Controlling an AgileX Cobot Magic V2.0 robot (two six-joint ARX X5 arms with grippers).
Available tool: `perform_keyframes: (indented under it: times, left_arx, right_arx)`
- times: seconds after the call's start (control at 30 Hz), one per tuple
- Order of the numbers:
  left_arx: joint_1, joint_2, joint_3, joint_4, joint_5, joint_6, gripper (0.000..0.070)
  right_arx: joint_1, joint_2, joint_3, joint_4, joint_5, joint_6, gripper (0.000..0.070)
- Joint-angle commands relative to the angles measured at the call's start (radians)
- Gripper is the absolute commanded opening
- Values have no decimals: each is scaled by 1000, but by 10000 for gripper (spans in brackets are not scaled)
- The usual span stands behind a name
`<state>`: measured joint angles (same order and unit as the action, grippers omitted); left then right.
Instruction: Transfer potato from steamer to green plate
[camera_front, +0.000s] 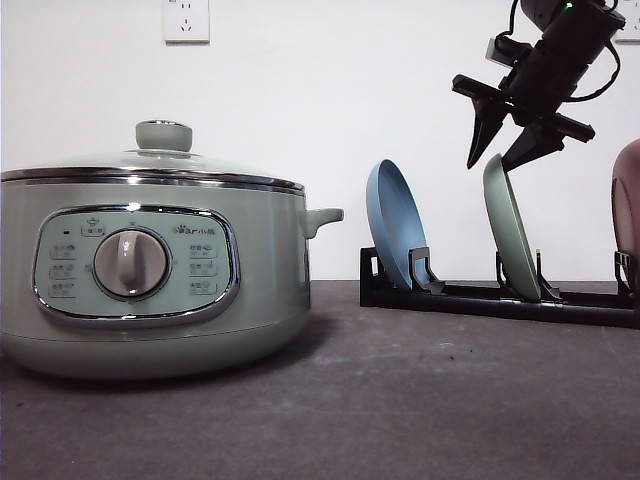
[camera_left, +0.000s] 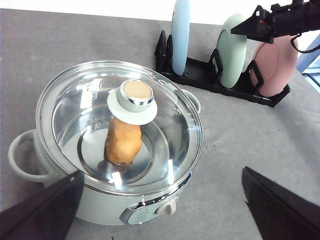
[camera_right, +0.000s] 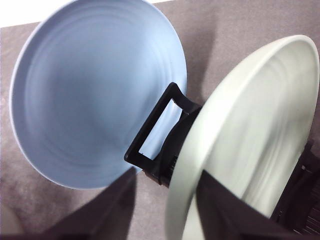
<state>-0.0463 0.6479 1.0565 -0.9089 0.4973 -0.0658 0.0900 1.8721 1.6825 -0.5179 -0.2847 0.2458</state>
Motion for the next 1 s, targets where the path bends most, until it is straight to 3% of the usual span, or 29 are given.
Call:
perform_keyframes:
  times: [0.0,0.13,0.27,0.97]
  left_arx:
    - [-2,5,22,11,5,1,641]
    - [-2,5,22,11,5,2,641]
    - [-2,5,22,11,5,2,641]
    - [-2,5,22,14,5,2,641]
  right_arx:
    - [-3,15,27,8,-1,22,169]
    - [-14,15,27,7,-4,38,45]
    - [-22,14,27,2,-10,43,8]
    - [-23,-192,27,80,-147,69,8]
